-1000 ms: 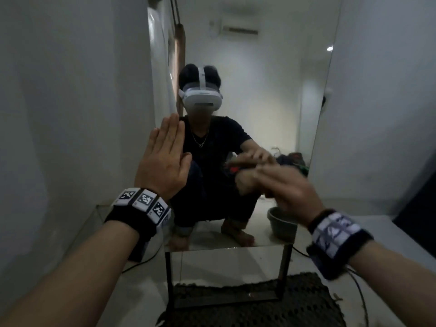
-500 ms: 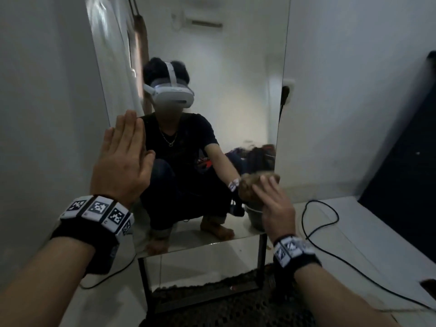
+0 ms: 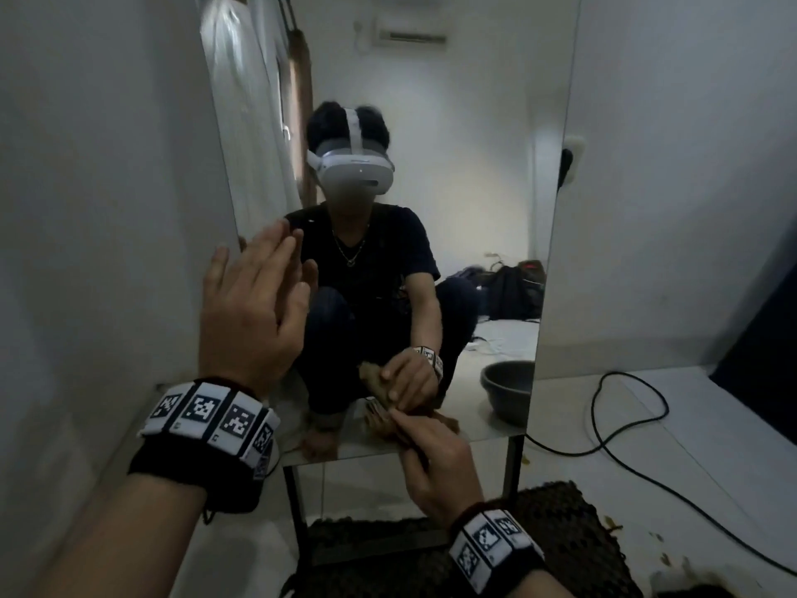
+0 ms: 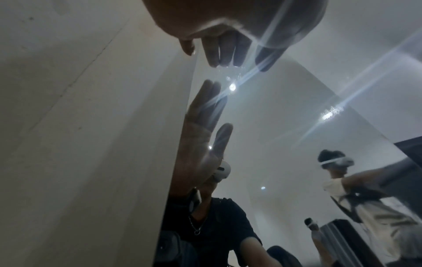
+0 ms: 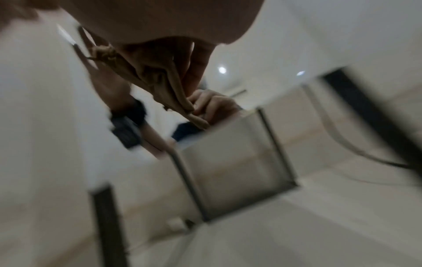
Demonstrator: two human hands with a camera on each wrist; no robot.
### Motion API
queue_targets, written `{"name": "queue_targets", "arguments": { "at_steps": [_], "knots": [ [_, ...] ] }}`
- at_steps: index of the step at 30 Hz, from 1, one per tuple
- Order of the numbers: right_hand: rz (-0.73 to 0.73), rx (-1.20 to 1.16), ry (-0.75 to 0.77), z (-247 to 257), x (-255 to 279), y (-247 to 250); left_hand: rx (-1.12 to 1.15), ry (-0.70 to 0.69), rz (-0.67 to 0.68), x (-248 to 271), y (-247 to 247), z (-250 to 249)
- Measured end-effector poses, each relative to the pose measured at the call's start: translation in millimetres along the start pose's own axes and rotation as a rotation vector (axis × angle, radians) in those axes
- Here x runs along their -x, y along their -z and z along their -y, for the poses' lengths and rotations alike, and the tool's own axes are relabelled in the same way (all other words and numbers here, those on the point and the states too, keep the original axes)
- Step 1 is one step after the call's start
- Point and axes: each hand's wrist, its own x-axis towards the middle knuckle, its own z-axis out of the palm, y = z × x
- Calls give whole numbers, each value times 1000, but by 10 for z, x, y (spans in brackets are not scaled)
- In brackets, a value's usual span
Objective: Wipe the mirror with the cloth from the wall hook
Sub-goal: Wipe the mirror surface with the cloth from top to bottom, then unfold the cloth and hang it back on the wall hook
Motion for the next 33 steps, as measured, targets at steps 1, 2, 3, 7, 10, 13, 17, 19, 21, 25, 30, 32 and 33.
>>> {"name": "queue_targets", "arguments": {
  "at_steps": [1,2,3,7,10,13,17,19,21,25,30,32,33],
  "knots": [
    [-25,-46,25,127,-165,-67,3,-11,-14,58,-10,22],
    [-38,-82,47,244,-331,-134,0,-17,-18,120,-29,55],
    [-46,-115,69,350,-495,-205,-4,-12,-18,183,-48,92],
    [-80,-252,76,711,-1082,-430,106,151,-15,262,48,180],
    [-60,-338,6,998,-1337,-478,323,374,0,133,322,140],
    [19,-425,-141,1222,-1495,-443,509,617,58,-75,563,98],
    [156,-460,-245,1495,-1784,-247,538,903,144,-466,849,108],
    [183,-415,-188,1636,-1985,-92,545,992,185,-695,992,113],
    [205,-332,-153,1819,-2241,66,560,1082,208,-986,1204,108],
    [272,-304,-290,2361,-2721,572,662,1270,209,-1655,1753,-117],
    [419,-421,-498,2969,-3476,1292,791,1370,303,-2409,2502,-284],
    [458,-477,-579,3156,-3809,1574,804,1374,364,-2723,2797,-303],
    [470,-498,-614,3257,-4021,1743,805,1377,399,-2933,2967,-336]
  ]
}}
